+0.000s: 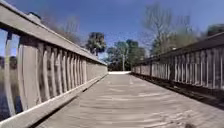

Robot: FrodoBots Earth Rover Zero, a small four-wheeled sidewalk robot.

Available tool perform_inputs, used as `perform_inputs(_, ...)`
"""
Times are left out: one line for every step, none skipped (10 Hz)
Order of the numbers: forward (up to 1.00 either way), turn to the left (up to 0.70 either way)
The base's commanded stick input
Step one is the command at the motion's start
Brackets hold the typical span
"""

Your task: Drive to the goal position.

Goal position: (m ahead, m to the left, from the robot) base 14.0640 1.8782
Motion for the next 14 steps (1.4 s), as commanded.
perform_inputs(0.7,-0.35)
perform_inputs(0.7,-0.1)
perform_inputs(0.7,0.0)
perform_inputs(0.7,0.0)
perform_inputs(0.7,0.0)
perform_inputs(0.7,0.0)
perform_inputs(0.7,0.0)
perform_inputs(0.7,0.0)
perform_inputs(0.7,0.0)
perform_inputs(0.7,0.0)
perform_inputs(0.7,0.0)
perform_inputs(0.7,0.0)
perform_inputs(0.7,0.0)
perform_inputs(0.7,0.0)
